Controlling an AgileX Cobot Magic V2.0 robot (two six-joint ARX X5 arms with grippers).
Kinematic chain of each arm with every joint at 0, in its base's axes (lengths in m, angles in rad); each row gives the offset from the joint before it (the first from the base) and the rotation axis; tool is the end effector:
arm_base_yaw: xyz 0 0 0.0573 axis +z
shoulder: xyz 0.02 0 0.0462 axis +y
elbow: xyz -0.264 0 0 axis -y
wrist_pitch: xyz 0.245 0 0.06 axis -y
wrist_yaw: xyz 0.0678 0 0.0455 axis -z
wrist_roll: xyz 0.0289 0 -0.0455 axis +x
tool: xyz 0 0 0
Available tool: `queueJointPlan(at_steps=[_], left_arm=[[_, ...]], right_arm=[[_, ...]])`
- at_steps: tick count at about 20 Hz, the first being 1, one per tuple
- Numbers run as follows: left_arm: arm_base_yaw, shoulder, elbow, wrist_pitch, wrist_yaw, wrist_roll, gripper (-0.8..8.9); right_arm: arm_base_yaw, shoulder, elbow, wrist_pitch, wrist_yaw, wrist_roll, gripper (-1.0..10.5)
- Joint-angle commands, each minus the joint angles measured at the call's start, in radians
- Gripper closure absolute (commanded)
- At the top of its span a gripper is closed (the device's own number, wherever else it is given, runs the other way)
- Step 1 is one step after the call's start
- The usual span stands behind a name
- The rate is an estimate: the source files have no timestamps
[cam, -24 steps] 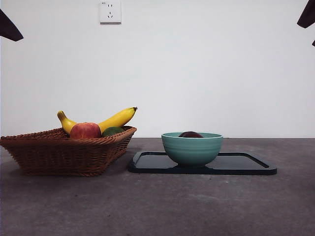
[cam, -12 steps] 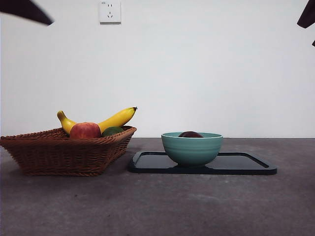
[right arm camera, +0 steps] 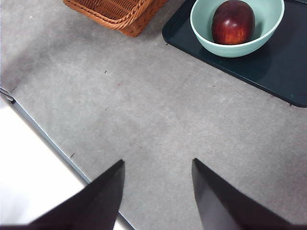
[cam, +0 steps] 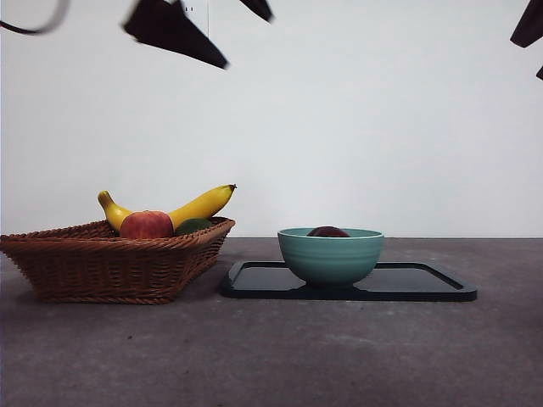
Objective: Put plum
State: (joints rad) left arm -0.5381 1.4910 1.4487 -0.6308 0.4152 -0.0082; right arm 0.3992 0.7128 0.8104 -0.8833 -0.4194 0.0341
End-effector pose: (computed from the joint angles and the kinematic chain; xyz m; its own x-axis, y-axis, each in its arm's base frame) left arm 0.2688 -0.1740 0.3575 0.4076 -0.7130 -0.5704 0.7354 0.6267 -0.2579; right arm 0.1105 0.0594 0.2931 0.4366 0.6261 -0.6460 -0.5976 0.7386 0.3120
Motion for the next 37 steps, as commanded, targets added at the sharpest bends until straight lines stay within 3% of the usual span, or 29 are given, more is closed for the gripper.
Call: queueJointPlan(at_steps=[1,9,18,33,37], left_arm=[[-0.023,0.127,0.101,0.01,-0.026,0.047,4.07],[-0.07,0.414,0.229,0.126,-0.084,0.087,4.08],[-0.112,0.591,0.229,0.187,-0.163,0.187,4.08],[-0.128,0.661,0.229,0.195,-0.172,0.209,4.14],[-0.136,0.662,0.229,0.186,-0.172,0.211,5.13]], right_arm=[[0.006,0.004,0.008,0.008,-0.003,0.007,7.2],[0.006,0.004,0.008,0.007,-0.003,0.007,7.2],[0.006,0.004,0.008,0.005,-0.003,0.007,7.2],[0.006,0.004,0.008,0.0,-0.002,0.007,7.2],[0.006,0.004,0.008,0.0,0.001,0.006,7.2]])
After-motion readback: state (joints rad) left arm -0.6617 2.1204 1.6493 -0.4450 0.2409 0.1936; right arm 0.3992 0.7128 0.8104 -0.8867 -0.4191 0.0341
